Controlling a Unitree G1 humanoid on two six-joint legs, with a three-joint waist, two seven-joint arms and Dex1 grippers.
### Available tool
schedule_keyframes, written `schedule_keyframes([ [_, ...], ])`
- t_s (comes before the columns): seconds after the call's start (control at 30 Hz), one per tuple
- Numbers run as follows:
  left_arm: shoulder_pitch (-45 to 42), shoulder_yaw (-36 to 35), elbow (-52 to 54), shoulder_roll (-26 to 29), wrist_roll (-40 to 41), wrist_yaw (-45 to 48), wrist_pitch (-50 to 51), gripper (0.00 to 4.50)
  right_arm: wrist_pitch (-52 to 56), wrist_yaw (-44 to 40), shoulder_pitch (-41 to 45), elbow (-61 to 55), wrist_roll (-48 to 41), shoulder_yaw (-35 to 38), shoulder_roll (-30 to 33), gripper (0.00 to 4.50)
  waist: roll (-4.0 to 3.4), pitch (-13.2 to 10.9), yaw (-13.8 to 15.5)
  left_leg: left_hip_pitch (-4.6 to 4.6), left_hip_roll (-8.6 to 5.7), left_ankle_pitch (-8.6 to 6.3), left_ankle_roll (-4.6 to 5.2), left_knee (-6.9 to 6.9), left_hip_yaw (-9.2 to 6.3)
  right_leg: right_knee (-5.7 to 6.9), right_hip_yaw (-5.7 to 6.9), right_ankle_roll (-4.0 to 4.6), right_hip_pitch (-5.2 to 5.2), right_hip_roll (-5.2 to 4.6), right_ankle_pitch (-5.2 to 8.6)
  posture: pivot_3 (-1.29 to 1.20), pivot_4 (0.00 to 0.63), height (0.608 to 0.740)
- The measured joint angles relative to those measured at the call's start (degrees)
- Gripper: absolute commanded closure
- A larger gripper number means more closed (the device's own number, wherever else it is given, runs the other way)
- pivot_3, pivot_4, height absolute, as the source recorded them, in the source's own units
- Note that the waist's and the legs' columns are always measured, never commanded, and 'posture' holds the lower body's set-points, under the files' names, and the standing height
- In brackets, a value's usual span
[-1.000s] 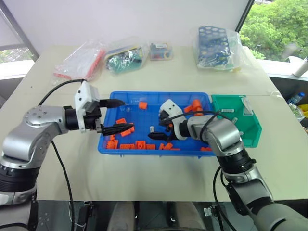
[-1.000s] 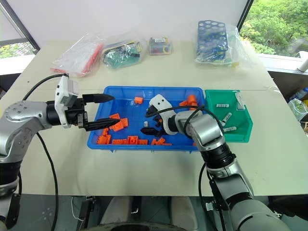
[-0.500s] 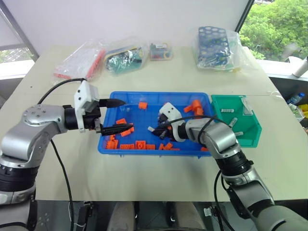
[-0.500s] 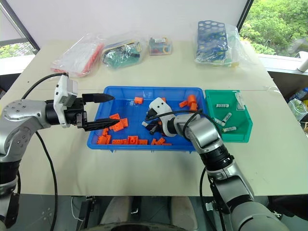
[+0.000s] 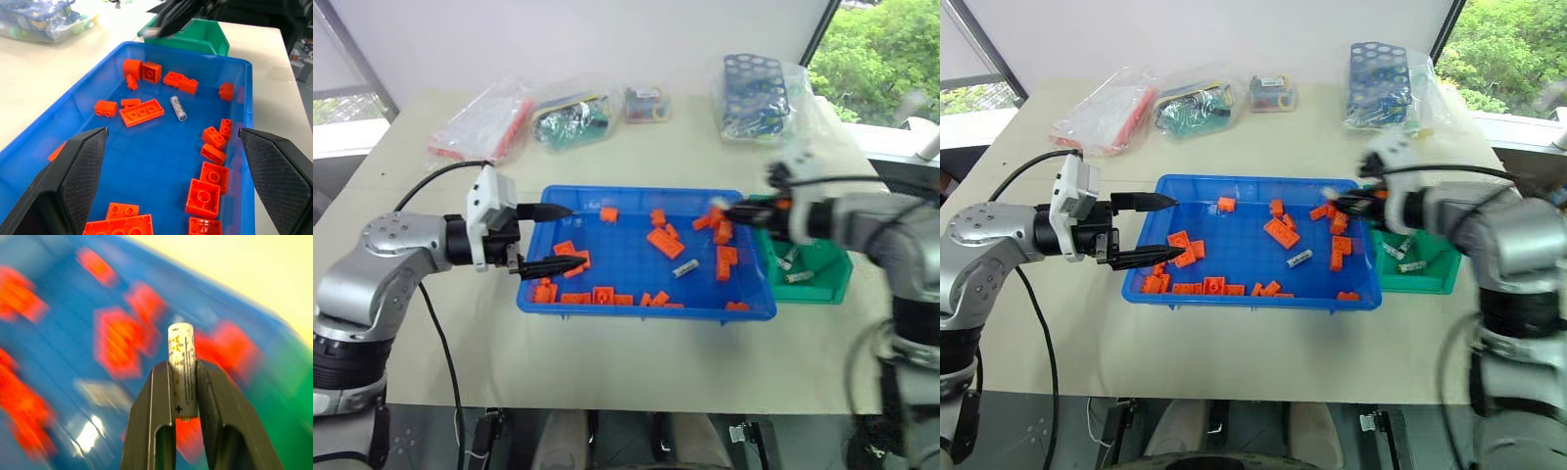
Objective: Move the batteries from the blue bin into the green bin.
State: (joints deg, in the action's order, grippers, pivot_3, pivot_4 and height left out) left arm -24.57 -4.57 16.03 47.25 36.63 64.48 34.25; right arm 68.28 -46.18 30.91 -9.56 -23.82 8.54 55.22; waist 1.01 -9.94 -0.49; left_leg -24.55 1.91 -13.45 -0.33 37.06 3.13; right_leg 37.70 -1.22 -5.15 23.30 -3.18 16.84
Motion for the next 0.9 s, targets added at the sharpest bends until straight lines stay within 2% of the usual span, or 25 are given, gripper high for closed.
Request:
schedule_keyframes([
  [0.07,-0.4,0.9,-0.4,-0.2,-0.3,0.5,-0.3,0.0,-2.5,-0.8,-2.9,1.3,0.6,1.5,2.5,4.39,0.0,0.0,-0.7,0.07,0.0,0.0,0.01,0.01,0.11,0.0,-0.11,-0.01,0.01,0.06,-0.01,0.0,0.15,0.739],
  [0.13,-1.4,1.8,-0.9,-1.0,-0.7,0.9,-1.0,0.0,-6.0,-1.5,-5.7,1.4,1.0,2.0,3.3,3.35,0.0,0.0,-1.0,0.11,0.09,0.0,0.0,0.02,0.07,0.01,-0.17,-0.03,0.0,0.28,-0.02,0.0,0.15,0.739],
  [0.2,-2.3,2.1,-1.6,-1.3,-1.0,1.1,-1.2,0.0,-8.6,-1.4,-7.1,2.3,1.8,1.4,3.3,2.66,-0.01,0.0,-1.0,0.1,0.1,0.0,0.0,0.03,0.02,0.06,-0.18,-0.03,0.02,0.36,-0.02,0.0,0.15,0.739],
  [0.3,-3.6,3.0,-2.6,-1.5,-1.2,1.8,-1.4,0.0,-12.0,0.6,-6.4,5.5,3.8,0.6,3.2,1.31,-0.04,0.0,-0.7,0.09,0.1,0.0,0.0,0.03,0.06,0.08,-0.22,-0.03,0.06,0.36,-0.02,0.0,0.15,0.739],
  [0.5,-5.3,5.0,-4.7,-2.3,-2.4,4.0,-2.6,0.0,-21.1,-1.6,2.5,5.2,4.5,-2.5,1.7,1.31,-0.06,0.0,-0.5,0.07,0.13,0.0,0.0,0.03,0.04,0.09,-0.22,-0.03,0.07,0.39,-0.02,0.0,0.15,0.739],
  [0.63,-5.8,6.5,-6.0,-3.8,-3.8,4.2,-3.8,0.0,-24.2,-9.6,7.3,2.1,2.9,-11.0,-2.4,1.31,-0.05,0.0,-0.4,0.06,0.14,0.0,0.0,0.05,0.02,0.1,-0.21,-0.03,0.07,0.39,-0.02,0.0,0.15,0.739],
  [0.73,-7.0,7.2,-6.2,-4.5,-4.1,4.2,-3.9,0.0,-27.1,-15.9,7.9,0.3,3.0,-18.4,-4.2,1.31,-0.05,0.0,-0.2,0.03,0.14,0.0,0.0,0.07,-0.01,0.1,-0.18,-0.03,0.06,0.38,-0.02,0.0,0.15,0.739],
  [0.9,-6.5,6.9,-5.9,-3.4,-4.3,4.1,-3.8,0.0,-35.5,-22.2,7.2,3.9,8.1,-26.8,-4.7,1.31,-0.03,0.0,-0.1,0.01,0.1,0.0,0.0,0.15,0.01,0.1,-0.17,-0.03,0.04,0.29,-0.02,0.0,0.15,0.739],
])
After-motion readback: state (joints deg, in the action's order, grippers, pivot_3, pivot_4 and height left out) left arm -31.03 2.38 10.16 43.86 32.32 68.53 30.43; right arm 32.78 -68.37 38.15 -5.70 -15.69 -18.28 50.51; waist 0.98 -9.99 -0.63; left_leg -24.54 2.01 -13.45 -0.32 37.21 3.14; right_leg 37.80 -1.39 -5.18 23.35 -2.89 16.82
